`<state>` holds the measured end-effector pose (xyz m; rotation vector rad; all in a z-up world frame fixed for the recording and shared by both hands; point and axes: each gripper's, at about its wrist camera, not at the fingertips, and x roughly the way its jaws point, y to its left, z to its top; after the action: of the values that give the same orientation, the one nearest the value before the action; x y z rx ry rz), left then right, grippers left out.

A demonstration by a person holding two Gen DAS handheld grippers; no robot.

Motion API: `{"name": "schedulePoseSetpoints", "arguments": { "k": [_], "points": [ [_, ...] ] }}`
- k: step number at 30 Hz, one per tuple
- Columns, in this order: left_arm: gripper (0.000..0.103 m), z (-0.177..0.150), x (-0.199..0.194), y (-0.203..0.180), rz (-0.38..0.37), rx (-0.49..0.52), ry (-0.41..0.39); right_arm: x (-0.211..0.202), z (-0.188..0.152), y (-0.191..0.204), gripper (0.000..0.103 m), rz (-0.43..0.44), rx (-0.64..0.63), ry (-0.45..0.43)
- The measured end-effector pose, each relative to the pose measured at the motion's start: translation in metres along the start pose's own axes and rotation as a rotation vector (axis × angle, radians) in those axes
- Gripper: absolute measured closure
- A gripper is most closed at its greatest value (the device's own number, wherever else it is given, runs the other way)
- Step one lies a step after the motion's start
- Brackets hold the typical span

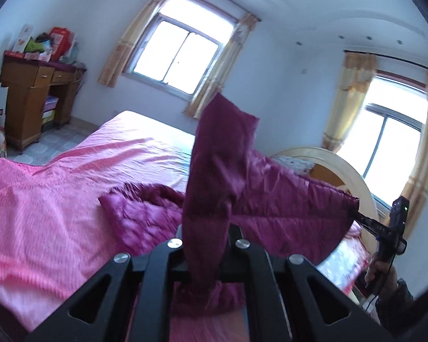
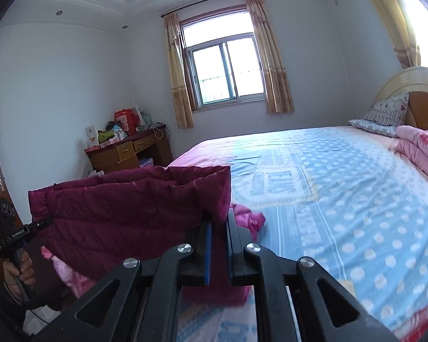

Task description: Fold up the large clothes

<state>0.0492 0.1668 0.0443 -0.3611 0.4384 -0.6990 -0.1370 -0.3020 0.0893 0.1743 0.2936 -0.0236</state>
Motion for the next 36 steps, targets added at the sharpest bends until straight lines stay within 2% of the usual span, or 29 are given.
{"name": "schedulePoseSetpoints", "arguments": {
  "k": [5,9,14,17,21,25,27,28,29,30,31,34,35,36],
  "points": [
    [0.096,0.034,0.078,0.031,0.078,-0.042,0.032,0.097,0.027,-0.016,0.095,-0.064,0.021,0.032],
    [0.096,0.048,0.138,0.056,0.160,-0.079,0.058,0.181,0.032,-0.033,0.097,-0.146,0.045,0.089],
    [0.097,0.039,0.192,0.085,0.333,-0.075,0.089,0.271,0.022,-0.053,0.100,-0.254,0.061,0.158],
    [0.096,0.021,0.222,0.107,0.416,-0.098,0.177,0.306,0.001,-0.064,0.100,-0.296,0.085,0.229],
    [0.089,-0.004,0.235,0.131,0.417,-0.162,0.252,0.315,-0.018,-0.078,0.099,-0.186,0.221,0.296],
    [0.089,-0.005,0.237,0.136,0.405,-0.171,0.276,0.315,-0.019,-0.092,0.098,-0.027,0.382,0.357],
    [0.089,-0.004,0.242,0.138,0.405,-0.167,0.284,0.323,-0.017,-0.090,0.088,0.012,0.407,0.420],
    [0.088,-0.004,0.239,0.136,0.403,-0.164,0.284,0.331,-0.018,-0.090,0.067,0.023,0.409,0.455],
    [0.087,-0.002,0.240,0.137,0.402,-0.165,0.284,0.339,-0.019,-0.088,0.039,0.023,0.404,0.480],
    [0.086,-0.002,0.239,0.138,0.399,-0.169,0.284,0.344,-0.021,-0.086,0.031,0.018,0.391,0.491],
    [0.086,0.000,0.240,0.136,0.397,-0.173,0.283,0.349,-0.023,-0.083,0.030,0.017,0.378,0.498],
    [0.084,-0.001,0.240,0.131,0.393,-0.174,0.285,0.356,-0.031,-0.067,0.032,0.065,0.344,0.508],
    [0.082,-0.001,0.242,0.130,0.395,-0.171,0.288,0.354,-0.031,-0.058,0.060,0.020,0.276,0.491],
    [0.080,-0.002,0.243,0.128,0.397,-0.166,0.291,0.354,-0.033,-0.048,0.080,-0.035,0.191,0.495]
  ]
}}
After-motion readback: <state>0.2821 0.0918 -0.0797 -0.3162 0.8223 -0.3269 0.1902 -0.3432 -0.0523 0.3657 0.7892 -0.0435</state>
